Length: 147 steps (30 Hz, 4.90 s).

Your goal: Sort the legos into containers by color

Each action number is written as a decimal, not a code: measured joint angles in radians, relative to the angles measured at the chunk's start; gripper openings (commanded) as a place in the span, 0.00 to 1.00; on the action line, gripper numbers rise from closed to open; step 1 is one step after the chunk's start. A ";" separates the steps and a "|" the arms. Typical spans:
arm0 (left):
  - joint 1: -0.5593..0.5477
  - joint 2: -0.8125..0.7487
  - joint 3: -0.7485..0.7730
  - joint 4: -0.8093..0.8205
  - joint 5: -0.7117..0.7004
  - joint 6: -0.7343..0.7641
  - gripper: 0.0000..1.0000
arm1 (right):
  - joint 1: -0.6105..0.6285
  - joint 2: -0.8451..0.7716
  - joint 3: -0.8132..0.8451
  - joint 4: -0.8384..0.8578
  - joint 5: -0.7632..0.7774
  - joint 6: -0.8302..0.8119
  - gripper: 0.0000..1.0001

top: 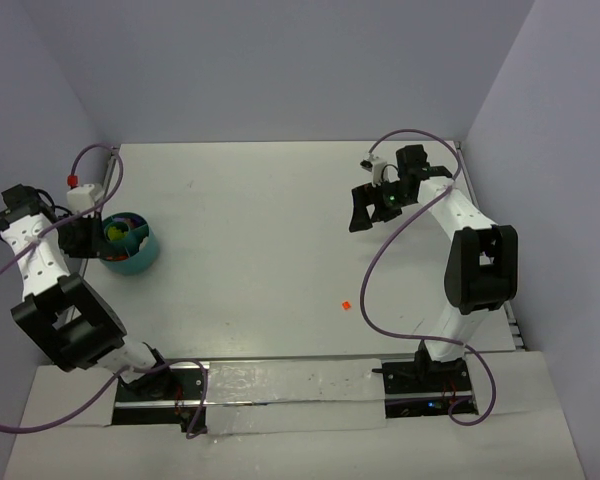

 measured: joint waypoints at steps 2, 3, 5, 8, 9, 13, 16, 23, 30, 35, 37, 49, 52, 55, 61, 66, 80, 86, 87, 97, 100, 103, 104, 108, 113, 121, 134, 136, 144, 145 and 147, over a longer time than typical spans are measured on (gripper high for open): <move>0.000 0.003 0.000 0.018 -0.014 -0.009 0.14 | 0.000 0.000 0.000 -0.001 0.001 0.000 1.00; -0.001 0.004 0.000 0.028 -0.020 -0.015 0.14 | 0.000 0.001 0.001 -0.002 0.002 0.000 1.00; -0.005 0.008 0.000 0.053 -0.036 -0.025 0.15 | 0.000 0.003 0.005 -0.007 0.003 -0.001 1.00; -0.015 0.019 0.000 0.088 -0.056 -0.040 0.16 | 0.000 0.014 0.019 -0.013 0.005 -0.001 1.00; -0.020 0.024 0.000 0.100 -0.062 -0.046 0.17 | 0.000 0.017 0.021 -0.013 0.005 -0.002 1.00; -0.043 0.041 0.000 0.132 -0.075 -0.060 0.23 | 0.000 0.021 0.028 -0.019 0.007 -0.005 1.00; -0.057 0.045 0.000 0.157 -0.079 -0.070 0.29 | 0.000 0.023 0.034 -0.019 0.010 -0.005 1.00; -0.075 0.060 0.000 0.181 -0.093 -0.078 0.33 | 0.000 0.024 0.039 -0.021 0.014 -0.008 1.00; -0.075 0.059 -0.008 0.183 -0.107 -0.067 0.32 | 0.000 0.025 0.039 -0.021 0.014 -0.008 1.00; -0.075 0.038 -0.045 0.184 -0.118 -0.054 0.41 | 0.000 0.025 0.039 -0.021 0.014 -0.009 1.00; -0.075 0.024 -0.063 0.183 -0.120 -0.048 0.57 | 0.000 0.025 0.039 -0.021 0.014 -0.011 1.00; -0.210 -0.022 0.236 0.020 0.090 0.081 0.99 | -0.004 0.025 0.038 -0.020 0.013 -0.004 1.00; -0.484 -0.038 0.295 0.043 0.128 0.101 0.99 | -0.022 0.024 0.024 -0.016 -0.010 0.011 1.00; -0.751 -0.021 0.274 0.048 0.175 0.131 0.99 | -0.067 0.024 0.006 -0.016 -0.029 0.027 1.00; -1.076 0.182 0.229 0.093 0.289 0.262 0.90 | -0.214 0.010 -0.027 -0.013 -0.064 0.054 1.00; -1.271 0.409 0.230 0.184 0.347 0.374 0.78 | -0.306 -0.032 -0.073 -0.008 -0.081 0.082 1.00; -1.543 0.538 0.159 0.586 0.324 0.313 0.59 | -0.509 -0.215 -0.213 0.024 -0.120 0.090 1.00; -1.558 0.629 0.277 0.503 0.371 0.436 0.51 | -0.561 -0.249 -0.259 0.009 -0.150 0.046 1.00; -1.563 0.645 0.293 0.493 0.375 0.455 0.50 | -0.565 -0.254 -0.259 0.008 -0.155 0.038 1.00; -1.593 0.737 0.364 0.330 0.383 0.600 0.52 | -0.575 -0.266 -0.254 -0.006 -0.181 -0.004 1.00; -1.594 0.737 0.364 0.323 0.381 0.606 0.51 | -0.575 -0.266 -0.249 -0.013 -0.182 -0.010 1.00; -1.594 0.737 0.364 0.323 0.378 0.606 0.51 | -0.575 -0.266 -0.248 -0.015 -0.185 -0.016 1.00; -1.594 0.737 0.364 0.324 0.376 0.605 0.51 | -0.575 -0.266 -0.248 -0.017 -0.186 -0.020 1.00; -1.594 0.750 0.364 0.326 0.368 0.601 0.49 | -0.575 -0.266 -0.245 -0.026 -0.187 -0.031 1.00; -1.594 0.771 0.367 0.331 0.371 0.602 0.43 | -0.575 -0.266 -0.242 -0.039 -0.187 -0.043 1.00; -1.594 0.771 0.360 0.357 0.366 0.599 0.12 | -0.575 -0.266 -0.236 -0.051 -0.186 -0.056 1.00; -1.368 0.497 0.148 0.378 0.309 0.398 0.00 | -0.457 -0.267 -0.213 -0.032 -0.157 -0.052 1.00; -1.269 0.374 0.120 0.338 0.294 0.371 0.00 | -0.429 -0.269 -0.213 -0.022 -0.155 -0.053 1.00; -0.843 -0.150 0.086 0.152 0.289 0.160 0.00 | -0.223 -0.241 -0.170 -0.004 -0.103 -0.052 1.00; -0.785 -0.183 0.086 0.114 0.288 0.151 0.00 | -0.197 -0.227 -0.157 0.003 -0.096 -0.051 1.00; -0.690 -0.217 0.079 0.046 0.280 0.135 0.00 | -0.161 -0.200 -0.134 0.022 -0.085 -0.049 1.00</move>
